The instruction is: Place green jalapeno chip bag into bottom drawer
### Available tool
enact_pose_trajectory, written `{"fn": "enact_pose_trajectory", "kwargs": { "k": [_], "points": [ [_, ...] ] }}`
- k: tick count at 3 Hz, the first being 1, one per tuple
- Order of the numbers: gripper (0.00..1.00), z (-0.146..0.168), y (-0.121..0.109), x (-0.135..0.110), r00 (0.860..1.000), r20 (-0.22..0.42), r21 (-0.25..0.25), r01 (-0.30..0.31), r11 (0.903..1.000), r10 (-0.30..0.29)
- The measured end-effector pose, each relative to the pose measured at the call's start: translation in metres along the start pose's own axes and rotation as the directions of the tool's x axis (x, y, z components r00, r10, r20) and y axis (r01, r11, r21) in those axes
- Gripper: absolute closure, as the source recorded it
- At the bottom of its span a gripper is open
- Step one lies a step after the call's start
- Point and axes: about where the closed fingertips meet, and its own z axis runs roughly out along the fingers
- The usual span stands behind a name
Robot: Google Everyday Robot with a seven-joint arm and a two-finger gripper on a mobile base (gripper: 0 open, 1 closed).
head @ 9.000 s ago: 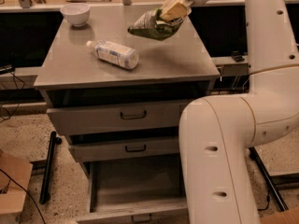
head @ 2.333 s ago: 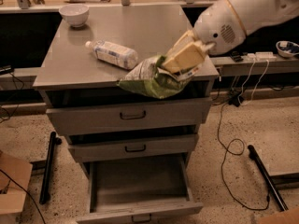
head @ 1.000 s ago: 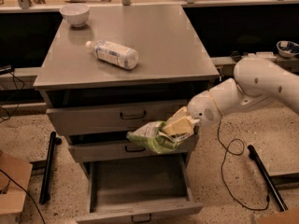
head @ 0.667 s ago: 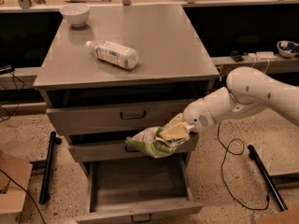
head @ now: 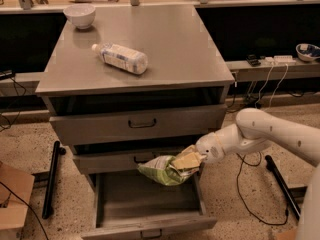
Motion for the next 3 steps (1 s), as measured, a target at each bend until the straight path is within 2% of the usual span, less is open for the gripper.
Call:
{"fn": "enact_pose_trajectory", "kwargs": {
  "k": [1, 2, 3],
  "points": [
    [1.0, 0.006, -0.041, 0.035, 0.998, 0.062, -0.033, -0.02, 0.9992, 0.022],
    [1.0, 0.007, -0.1, 0.066, 0.989, 0.136, -0.024, -0.061, 0.9978, 0.064],
    [1.0, 0.008, -0.102, 0.066, 0.988, 0.137, -0.025, -0.062, 0.9977, 0.065]
  ]
}}
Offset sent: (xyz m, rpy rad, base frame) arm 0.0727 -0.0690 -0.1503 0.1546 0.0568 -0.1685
